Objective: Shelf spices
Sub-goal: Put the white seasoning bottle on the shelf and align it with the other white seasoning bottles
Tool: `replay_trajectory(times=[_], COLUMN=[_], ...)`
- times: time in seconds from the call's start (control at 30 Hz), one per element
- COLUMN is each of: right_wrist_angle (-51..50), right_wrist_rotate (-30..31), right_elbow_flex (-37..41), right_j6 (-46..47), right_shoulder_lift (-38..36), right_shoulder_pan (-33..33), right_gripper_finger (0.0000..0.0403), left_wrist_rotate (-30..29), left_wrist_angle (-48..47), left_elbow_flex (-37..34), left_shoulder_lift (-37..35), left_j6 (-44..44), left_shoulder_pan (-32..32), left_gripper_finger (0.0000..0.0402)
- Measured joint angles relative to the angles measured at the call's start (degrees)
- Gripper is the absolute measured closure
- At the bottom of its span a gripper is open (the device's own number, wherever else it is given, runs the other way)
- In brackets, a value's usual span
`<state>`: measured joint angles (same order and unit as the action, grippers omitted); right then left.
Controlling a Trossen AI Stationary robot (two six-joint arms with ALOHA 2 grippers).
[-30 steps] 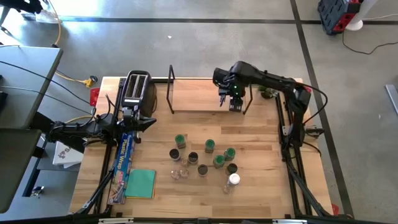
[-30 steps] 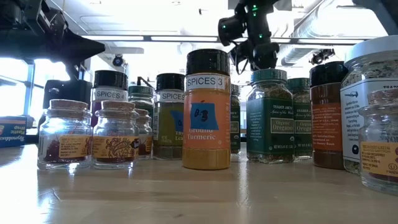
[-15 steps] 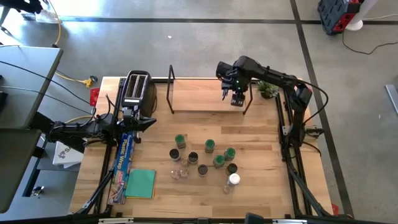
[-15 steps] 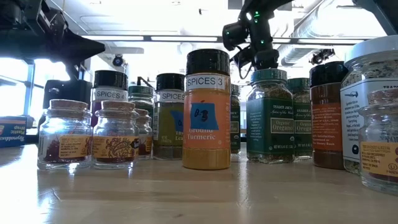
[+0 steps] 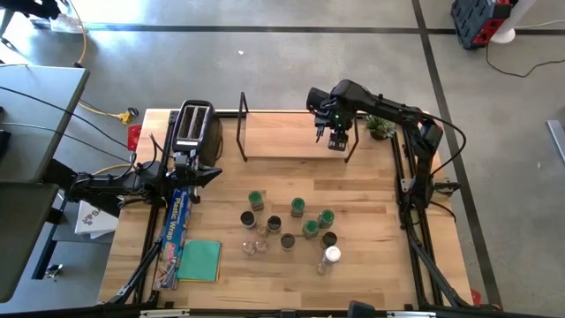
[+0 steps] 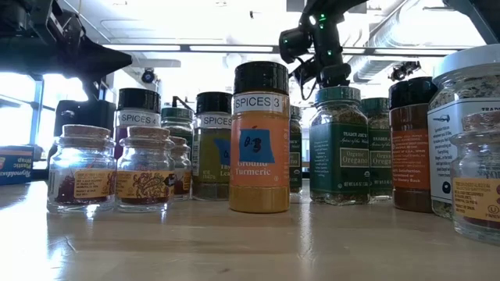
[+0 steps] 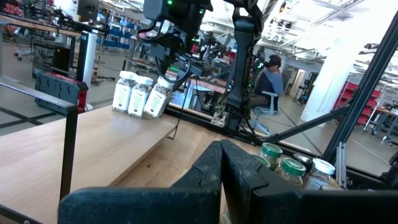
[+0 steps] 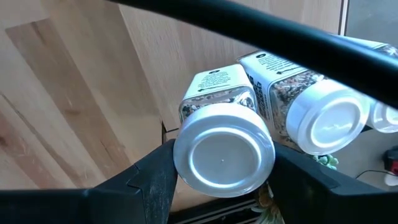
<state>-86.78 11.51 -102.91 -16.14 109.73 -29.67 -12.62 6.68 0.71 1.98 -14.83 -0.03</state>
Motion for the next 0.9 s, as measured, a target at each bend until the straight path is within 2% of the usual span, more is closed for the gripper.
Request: replay_trajectory(times=[0.63, 0.9], right_wrist_angle=[-0.29, -2.25], right_wrist_rotate=[1.70, 2.91], right_elbow_flex=[-0.13, -6.89], right_j6=[1.63, 8.37], right_shoulder_lift=[-0.22, -0.34], right_shoulder_pan=[0.00, 0.00], right_gripper_finger=[0.0150, 0.0150], left_wrist_rotate=[0.00, 0.00], left_wrist_angle=[0.01, 0.00], left_elbow_flex=[0.00, 0.00], left_shoulder_lift=[0.00, 0.00], left_j6=[0.00, 0.00], left_shoulder_pan=[0.00, 0.00], left_gripper_finger=[0.0401, 0.0401])
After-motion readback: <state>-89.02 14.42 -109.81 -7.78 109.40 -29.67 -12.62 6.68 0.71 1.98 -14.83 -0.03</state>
